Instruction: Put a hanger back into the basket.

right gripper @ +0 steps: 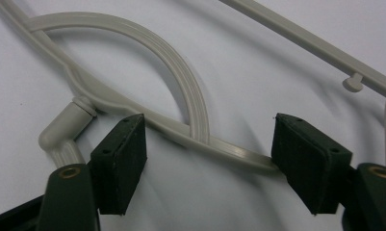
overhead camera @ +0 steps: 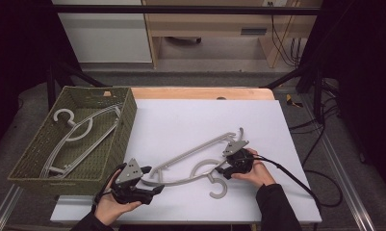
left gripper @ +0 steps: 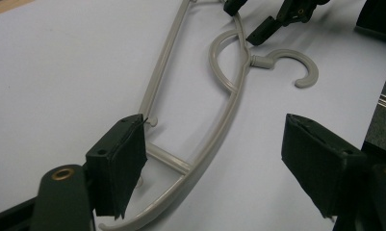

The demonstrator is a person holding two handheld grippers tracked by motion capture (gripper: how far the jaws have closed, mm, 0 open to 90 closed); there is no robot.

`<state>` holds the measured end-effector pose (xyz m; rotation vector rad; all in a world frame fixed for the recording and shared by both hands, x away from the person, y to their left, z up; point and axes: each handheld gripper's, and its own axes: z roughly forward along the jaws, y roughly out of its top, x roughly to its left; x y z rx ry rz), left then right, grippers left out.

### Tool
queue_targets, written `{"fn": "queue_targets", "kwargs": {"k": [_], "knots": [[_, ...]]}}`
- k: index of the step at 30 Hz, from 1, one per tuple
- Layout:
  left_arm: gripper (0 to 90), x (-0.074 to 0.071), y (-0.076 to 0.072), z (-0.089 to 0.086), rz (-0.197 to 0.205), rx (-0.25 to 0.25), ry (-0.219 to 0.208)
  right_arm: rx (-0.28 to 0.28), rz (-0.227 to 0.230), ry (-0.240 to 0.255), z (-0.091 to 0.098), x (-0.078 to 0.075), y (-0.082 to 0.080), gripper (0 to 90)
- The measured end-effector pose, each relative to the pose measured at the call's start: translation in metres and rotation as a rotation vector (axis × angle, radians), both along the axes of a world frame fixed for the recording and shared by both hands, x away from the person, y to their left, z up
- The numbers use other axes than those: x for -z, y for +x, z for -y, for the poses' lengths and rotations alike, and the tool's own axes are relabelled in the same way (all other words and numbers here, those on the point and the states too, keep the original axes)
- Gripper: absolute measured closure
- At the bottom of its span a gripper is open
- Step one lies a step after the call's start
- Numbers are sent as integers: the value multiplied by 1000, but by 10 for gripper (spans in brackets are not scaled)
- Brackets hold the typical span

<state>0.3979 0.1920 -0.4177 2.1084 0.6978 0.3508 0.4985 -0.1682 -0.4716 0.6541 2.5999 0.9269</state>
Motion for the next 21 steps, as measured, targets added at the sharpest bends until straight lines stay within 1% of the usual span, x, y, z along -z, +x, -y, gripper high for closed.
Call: {"fn": "queue_targets", "kwargs": {"k": [2, 3, 5, 6, 7, 9, 10, 12, 14, 15, 17, 21], "knots": [[235, 0, 0, 0, -1, 0, 2, 4, 0, -2, 0, 0, 0, 298], [235, 0, 1, -1, -1, -1, 2, 5, -4, -5, 0, -1, -1, 334], [235, 0, 1, -1, -2, -3, 0, 13, -7, -9, 1, -2, -1, 348], [235, 0, 1, -2, -4, -3, -3, 20, -11, -12, 2, -3, -1, 369], [236, 0, 1, -3, -4, -5, -6, 23, -28, -25, 3, -5, -2, 425], [236, 0, 2, -4, -3, -5, -7, 7, -25, -28, 3, -6, -3, 432], [236, 0, 2, -4, -3, -4, -7, 6, -20, -35, 4, -6, -3, 432], [236, 0, 2, -5, -4, -1, -13, 1, -22, -31, 3, -5, -2, 431], [236, 0, 2, -5, -3, -2, -14, -20, -18, -36, 3, -4, -3, 406], [236, 0, 2, -5, -2, 0, -13, -28, -3, -47, 3, -3, -3, 402], [236, -1, 2, -5, -2, 4, -12, -42, 7, -56, 2, -3, -4, 401], [236, -1, 2, -6, 2, 1, -14, -46, 10, -57, 2, -3, -4, 419]]}}
